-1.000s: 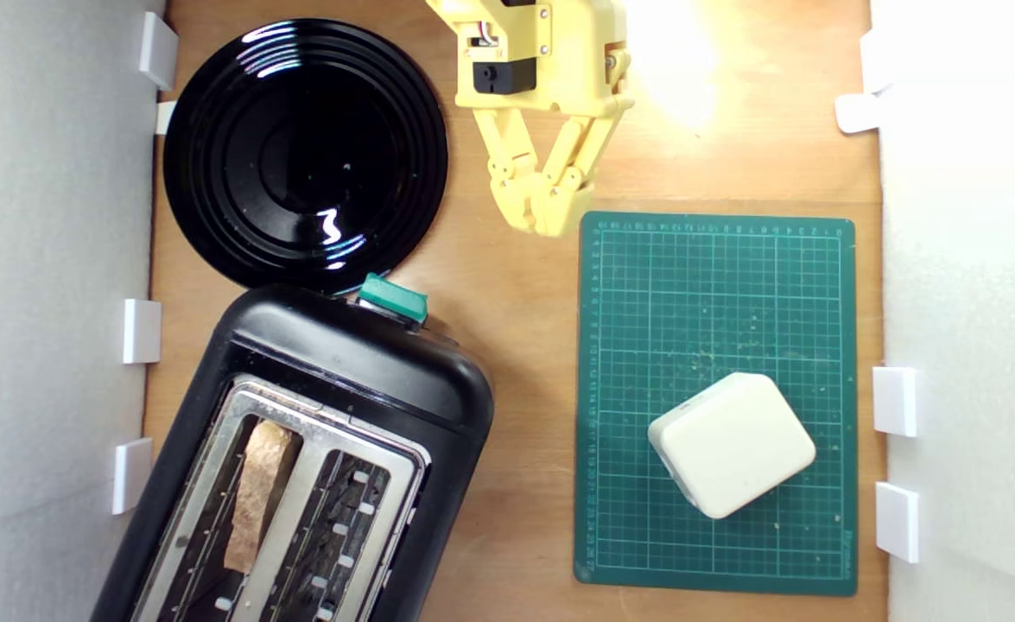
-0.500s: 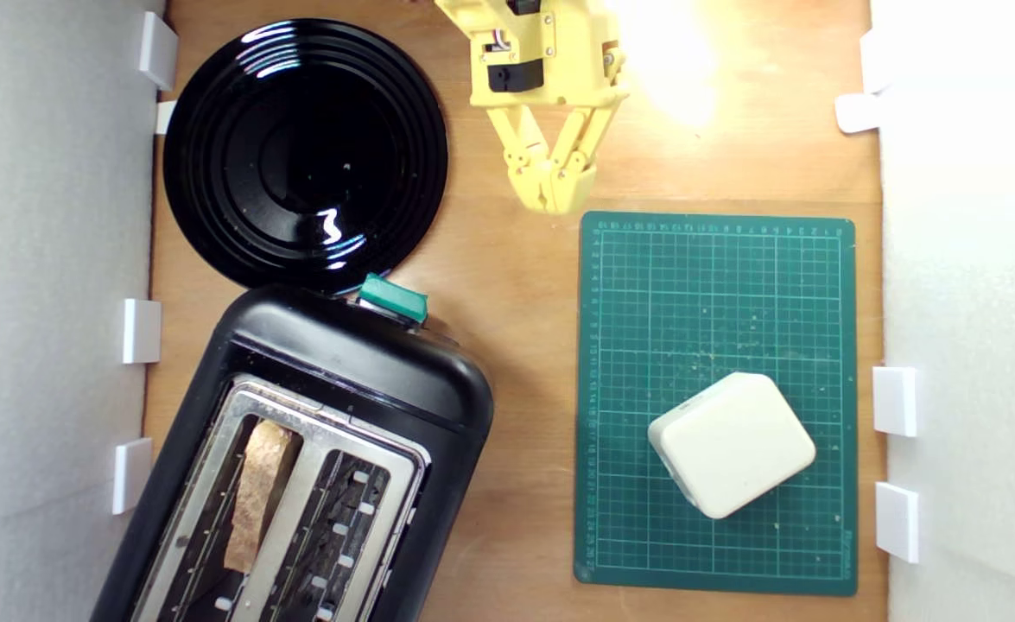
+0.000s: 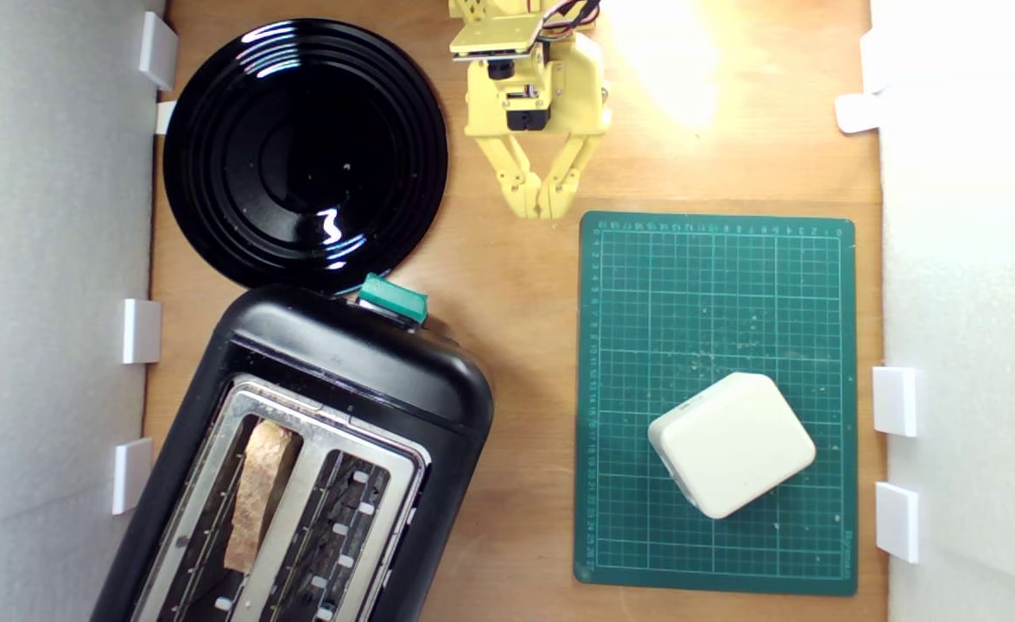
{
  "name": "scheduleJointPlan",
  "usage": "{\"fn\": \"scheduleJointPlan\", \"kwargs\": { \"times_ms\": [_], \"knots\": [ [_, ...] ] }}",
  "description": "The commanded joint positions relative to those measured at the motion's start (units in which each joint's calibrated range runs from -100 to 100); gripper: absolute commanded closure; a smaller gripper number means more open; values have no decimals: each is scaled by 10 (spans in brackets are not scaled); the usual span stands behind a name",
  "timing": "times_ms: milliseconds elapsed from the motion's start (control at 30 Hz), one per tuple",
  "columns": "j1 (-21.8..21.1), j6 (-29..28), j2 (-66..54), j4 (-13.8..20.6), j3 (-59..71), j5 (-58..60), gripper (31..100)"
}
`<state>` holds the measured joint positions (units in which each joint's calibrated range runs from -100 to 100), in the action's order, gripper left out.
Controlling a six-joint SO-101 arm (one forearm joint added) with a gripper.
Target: Pick bread and place in toaster
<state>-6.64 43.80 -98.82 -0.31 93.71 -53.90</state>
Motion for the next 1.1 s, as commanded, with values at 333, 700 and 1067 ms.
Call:
{"fn": "scheduleJointPlan", "kwargs": {
  "times_ms": [333, 700, 1067],
  "knots": [
    [42, 46, -3, 6, 49, 5, 994],
    [52, -67, -3, 5, 49, 5, 994],
    [59, -70, 3, 4, 47, 4, 994]
  ]
}}
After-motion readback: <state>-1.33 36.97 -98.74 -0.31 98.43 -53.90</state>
